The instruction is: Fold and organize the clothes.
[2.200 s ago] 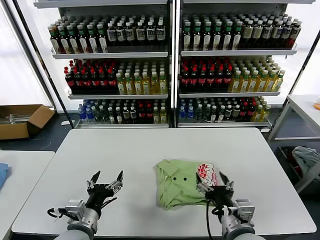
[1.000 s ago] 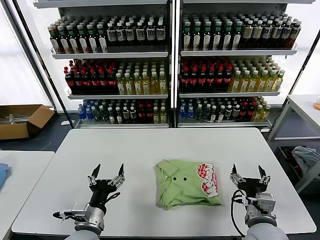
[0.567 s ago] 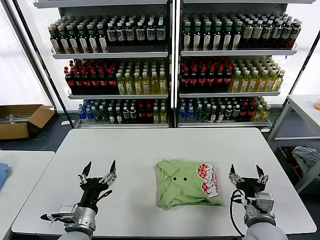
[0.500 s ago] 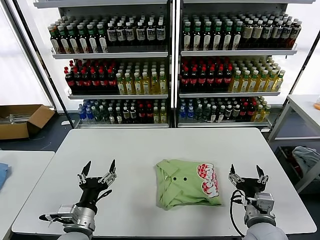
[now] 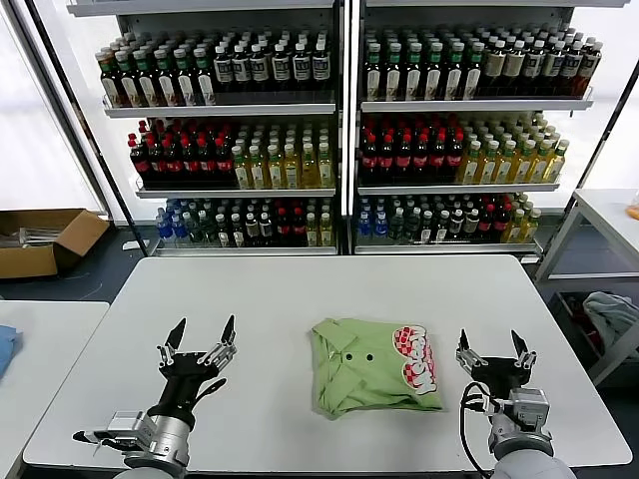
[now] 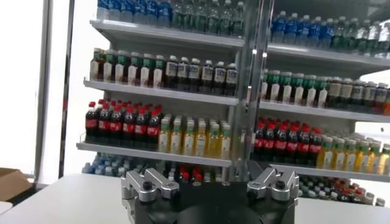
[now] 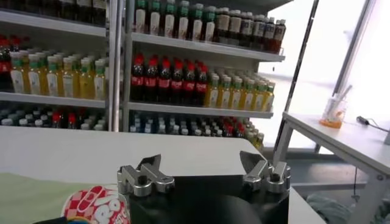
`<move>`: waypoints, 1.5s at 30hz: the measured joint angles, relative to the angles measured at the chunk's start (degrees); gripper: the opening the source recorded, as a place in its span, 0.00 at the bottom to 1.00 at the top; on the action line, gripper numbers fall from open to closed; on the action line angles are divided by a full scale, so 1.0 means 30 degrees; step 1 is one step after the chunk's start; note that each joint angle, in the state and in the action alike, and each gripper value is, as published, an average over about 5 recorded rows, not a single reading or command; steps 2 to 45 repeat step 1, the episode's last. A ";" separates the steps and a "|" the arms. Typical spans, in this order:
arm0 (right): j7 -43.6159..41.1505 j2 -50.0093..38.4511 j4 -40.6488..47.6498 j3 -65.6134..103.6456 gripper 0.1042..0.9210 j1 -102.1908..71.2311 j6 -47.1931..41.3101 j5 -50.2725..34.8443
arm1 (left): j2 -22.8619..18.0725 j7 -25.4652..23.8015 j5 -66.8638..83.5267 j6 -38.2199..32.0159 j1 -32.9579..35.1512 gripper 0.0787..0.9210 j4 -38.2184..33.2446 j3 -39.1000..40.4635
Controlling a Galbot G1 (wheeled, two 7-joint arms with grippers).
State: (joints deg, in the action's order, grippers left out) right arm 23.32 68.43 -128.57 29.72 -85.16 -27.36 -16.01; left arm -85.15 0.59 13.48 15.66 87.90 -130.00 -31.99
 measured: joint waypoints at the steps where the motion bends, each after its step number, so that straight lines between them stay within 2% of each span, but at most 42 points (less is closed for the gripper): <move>1: -0.0015 0.0003 -0.0017 0.0004 0.88 -0.0015 0.0000 0.0015 | 0.0005 -0.0010 0.0034 -0.0004 -0.0006 0.88 -0.0004 0.0004; 45: -0.0015 0.0003 -0.0017 0.0004 0.88 -0.0015 0.0000 0.0015 | 0.0005 -0.0010 0.0034 -0.0004 -0.0006 0.88 -0.0004 0.0004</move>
